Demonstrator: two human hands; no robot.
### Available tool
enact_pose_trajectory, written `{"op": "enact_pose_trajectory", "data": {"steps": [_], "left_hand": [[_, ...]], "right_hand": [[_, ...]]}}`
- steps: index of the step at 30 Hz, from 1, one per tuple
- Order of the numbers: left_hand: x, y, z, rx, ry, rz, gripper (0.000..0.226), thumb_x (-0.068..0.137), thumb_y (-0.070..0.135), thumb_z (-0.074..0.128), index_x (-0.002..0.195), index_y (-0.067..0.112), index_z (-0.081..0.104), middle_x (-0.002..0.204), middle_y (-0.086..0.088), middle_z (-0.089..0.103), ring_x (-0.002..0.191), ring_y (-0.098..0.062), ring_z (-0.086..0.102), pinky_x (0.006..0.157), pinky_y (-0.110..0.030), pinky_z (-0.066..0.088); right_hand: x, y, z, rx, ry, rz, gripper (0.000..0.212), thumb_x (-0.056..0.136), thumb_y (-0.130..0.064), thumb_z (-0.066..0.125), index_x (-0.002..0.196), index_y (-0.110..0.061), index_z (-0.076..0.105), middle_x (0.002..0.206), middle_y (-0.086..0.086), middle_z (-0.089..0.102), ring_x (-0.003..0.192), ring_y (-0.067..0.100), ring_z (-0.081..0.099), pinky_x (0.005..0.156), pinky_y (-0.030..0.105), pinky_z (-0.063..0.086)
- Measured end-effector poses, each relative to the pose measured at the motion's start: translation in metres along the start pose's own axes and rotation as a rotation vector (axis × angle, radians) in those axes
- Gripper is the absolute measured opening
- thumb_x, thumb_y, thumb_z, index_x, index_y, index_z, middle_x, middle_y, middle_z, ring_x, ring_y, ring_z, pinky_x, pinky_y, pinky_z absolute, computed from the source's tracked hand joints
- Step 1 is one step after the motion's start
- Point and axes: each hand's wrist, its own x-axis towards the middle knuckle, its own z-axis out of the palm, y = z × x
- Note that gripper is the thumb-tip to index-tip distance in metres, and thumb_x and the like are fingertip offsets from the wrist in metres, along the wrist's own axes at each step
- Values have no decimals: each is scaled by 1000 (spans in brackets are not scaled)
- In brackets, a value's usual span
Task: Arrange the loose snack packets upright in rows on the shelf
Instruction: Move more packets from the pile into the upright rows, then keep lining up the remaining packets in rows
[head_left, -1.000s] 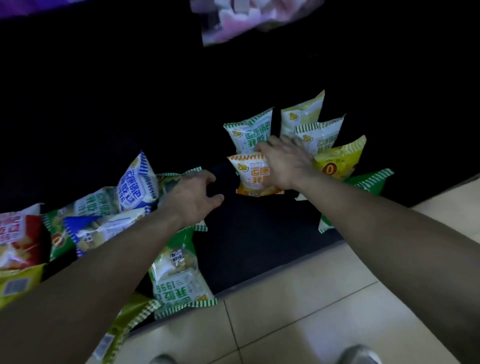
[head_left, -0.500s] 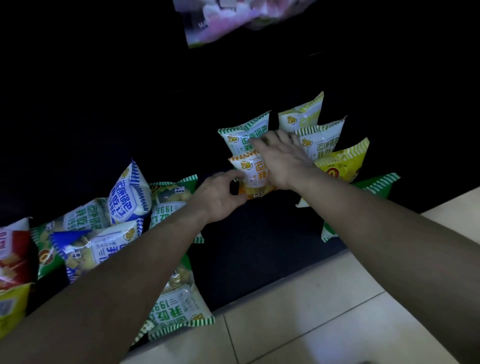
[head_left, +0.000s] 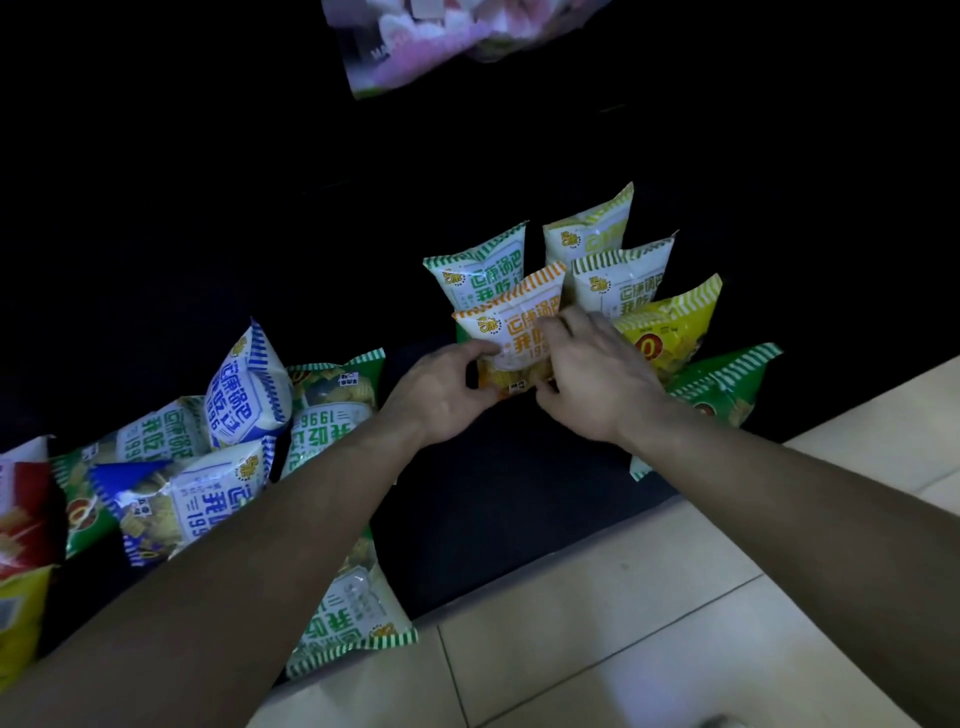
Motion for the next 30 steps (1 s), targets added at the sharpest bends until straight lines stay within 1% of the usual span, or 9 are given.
{"op": "enact_pose_trajectory", "data": {"steps": [2, 5, 10, 16, 19, 22, 24, 27, 30], "left_hand": [[0, 2, 1, 2, -2, 2, 59, 91, 32, 65, 146, 35, 44, 147, 4, 49, 131, -15, 48, 101, -22, 37], [1, 0, 2, 31, -50, 3, 64, 92, 34, 64, 149, 38, 37, 152, 3, 44, 136, -16, 43, 107, -24, 34], [-4, -4, -1, 113, -26, 18, 63, 94, 34, 61, 151, 35, 35, 154, 0, 42, 136, -19, 44, 110, -30, 37], [-36, -14, -40, 259, 24, -6, 59, 93, 37, 60, 148, 30, 39, 148, -2, 44, 126, -22, 52, 102, -33, 45], [-73, -29, -73, 269, 81, -69, 57, 92, 37, 61, 145, 28, 43, 144, -1, 45, 121, -22, 54, 99, -33, 46], [-121, -54, -101, 336, 165, -134, 59, 90, 37, 65, 145, 25, 44, 142, -5, 48, 128, -26, 48, 101, -37, 44], [-149, -78, -117, 417, 186, -248, 66, 88, 42, 66, 147, 25, 42, 147, -7, 45, 135, -30, 41, 104, -39, 40], [-177, -119, -136, 531, 69, -444, 81, 82, 53, 69, 150, 30, 33, 154, -6, 37, 141, -34, 30, 110, -48, 35], [-186, -150, -139, 529, -63, -498, 91, 78, 52, 74, 152, 36, 24, 158, -2, 30, 145, -36, 22, 112, -53, 33]], "right_hand": [[-6, -1, 6, 39, -93, 28, 55, 88, -33, 62, 136, -13, 43, 131, 10, 44, 123, 31, 43, 96, 47, 47], [-7, -2, 16, 66, -236, 72, 65, 89, -37, 62, 144, -17, 35, 139, 8, 39, 127, 31, 42, 98, 47, 47], [-3, -1, 21, 59, -314, 84, 81, 90, -41, 62, 154, -21, 17, 152, 5, 30, 133, 32, 36, 103, 47, 43], [-8, -19, 5, 17, -352, 75, 66, 91, -42, 58, 146, -19, 31, 144, 8, 36, 128, 33, 41, 96, 44, 46], [-13, -45, -4, 20, -383, 0, 60, 92, -43, 57, 142, -18, 37, 138, 9, 38, 126, 32, 44, 97, 44, 46], [-16, -82, -8, 25, -448, -101, 65, 92, -45, 57, 147, -20, 34, 141, 8, 36, 127, 30, 44, 97, 44, 46], [-17, -110, -7, 22, -477, -160, 66, 93, -46, 57, 148, -20, 34, 142, 8, 36, 125, 30, 45, 96, 44, 47], [-20, -149, 3, 26, -496, -227, 61, 93, -48, 56, 145, -21, 38, 141, 8, 38, 123, 30, 46, 93, 43, 47], [-23, -178, 18, 50, -528, -246, 64, 93, -49, 55, 147, -21, 35, 141, 6, 38, 124, 29, 46, 92, 42, 46]]}}
